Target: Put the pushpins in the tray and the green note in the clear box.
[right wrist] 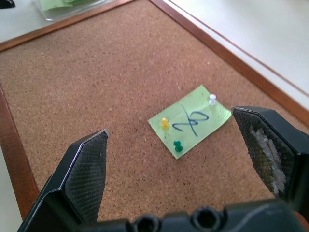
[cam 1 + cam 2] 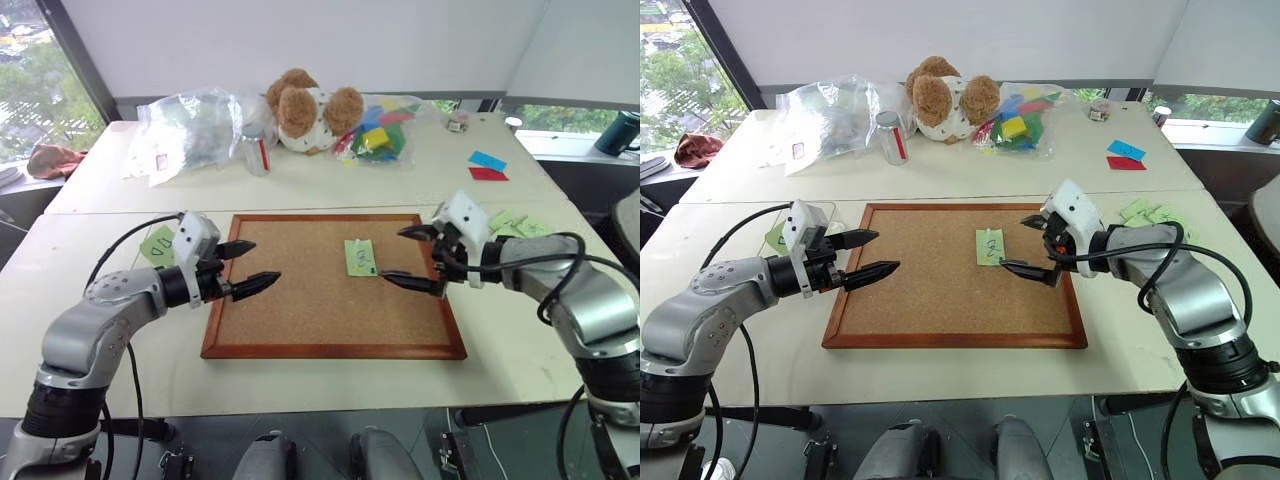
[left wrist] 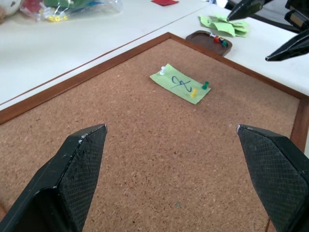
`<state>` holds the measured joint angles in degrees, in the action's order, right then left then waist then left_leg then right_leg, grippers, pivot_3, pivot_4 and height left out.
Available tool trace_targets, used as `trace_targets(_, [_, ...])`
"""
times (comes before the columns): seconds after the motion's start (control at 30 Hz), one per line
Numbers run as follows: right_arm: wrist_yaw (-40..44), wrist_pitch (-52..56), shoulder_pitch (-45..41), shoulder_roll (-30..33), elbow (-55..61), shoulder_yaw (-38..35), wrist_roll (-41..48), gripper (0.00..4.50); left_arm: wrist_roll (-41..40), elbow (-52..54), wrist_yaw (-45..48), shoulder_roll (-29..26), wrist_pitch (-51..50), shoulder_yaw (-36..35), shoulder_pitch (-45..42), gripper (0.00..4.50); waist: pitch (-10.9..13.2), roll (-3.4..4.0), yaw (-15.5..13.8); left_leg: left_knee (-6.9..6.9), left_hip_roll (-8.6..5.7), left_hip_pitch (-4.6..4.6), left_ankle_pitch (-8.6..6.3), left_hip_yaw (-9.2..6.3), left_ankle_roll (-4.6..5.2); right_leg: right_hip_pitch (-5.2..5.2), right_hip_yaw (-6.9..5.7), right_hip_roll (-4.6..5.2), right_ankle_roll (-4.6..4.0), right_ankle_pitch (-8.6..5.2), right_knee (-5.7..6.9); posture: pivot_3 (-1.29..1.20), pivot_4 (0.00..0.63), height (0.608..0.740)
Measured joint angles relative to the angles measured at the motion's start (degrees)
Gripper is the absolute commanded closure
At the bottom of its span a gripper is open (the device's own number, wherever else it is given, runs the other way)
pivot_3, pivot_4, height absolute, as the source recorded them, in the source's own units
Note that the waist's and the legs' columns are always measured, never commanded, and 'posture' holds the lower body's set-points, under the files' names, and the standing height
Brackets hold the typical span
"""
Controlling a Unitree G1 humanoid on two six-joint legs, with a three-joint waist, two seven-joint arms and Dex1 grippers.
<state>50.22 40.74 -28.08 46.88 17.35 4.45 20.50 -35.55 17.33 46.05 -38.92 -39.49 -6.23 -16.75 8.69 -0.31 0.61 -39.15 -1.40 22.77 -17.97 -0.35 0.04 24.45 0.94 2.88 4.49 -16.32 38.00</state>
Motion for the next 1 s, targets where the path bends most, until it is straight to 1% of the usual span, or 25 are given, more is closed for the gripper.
trace_targets(0.23, [-0.20,-0.78,0.36,-0.80,-1.22,0.13,-1.14,0.00,-2.21,2.57,-0.15,0.05,-1.28,-0.41,0.58,0.06,0.00,0.00,-0.04,0.00,0.00,0.00,0.00,0.00,0.00,0.00,0.00,0.00,0.00,0.00,0.00,0.00,0.150,0.740])
trace_targets(0.57, [-0.35,-1.14,0.65,-0.86,-1.34,0.13,-1.34,0.00,-2.14,2.64,-1.37,0.32,-1.50,-0.31,0.75,0.06,0.00,0.00,0.00,0.00,0.00,0.00,0.00,0.00,0.00,0.00,0.00,0.00,0.00,0.00,0.00,0.00,0.150,0.740])
trace_targets(0.87, [-0.86,-1.15,0.64,-1.20,-1.37,0.14,-1.72,0.00,1.26,2.37,-2.51,2.85,0.29,3.22,1.04,0.06,0.00,0.00,-0.03,0.00,0.00,0.00,0.00,0.00,0.00,0.00,0.00,0.00,0.00,0.00,0.00,0.00,0.150,0.740])
trace_targets(0.97, [-0.97,-1.15,0.62,-1.69,-1.45,0.17,-1.77,0.00,2.56,1.26,-3.28,4.57,1.35,3.98,1.04,0.83,0.00,0.00,-0.02,0.00,0.00,0.00,0.00,0.00,0.00,0.00,0.00,0.00,0.00,0.00,0.00,0.00,0.150,0.740])
trace_targets(1.0, [-1.05,-1.16,0.59,-1.87,-1.64,0.18,-1.83,0.00,2.78,0.99,-3.51,5.10,1.61,4.34,1.08,1.30,0.00,0.00,-0.02,0.00,0.00,0.00,0.00,0.00,0.00,0.00,0.00,0.00,0.00,0.00,0.00,0.00,0.150,0.740])
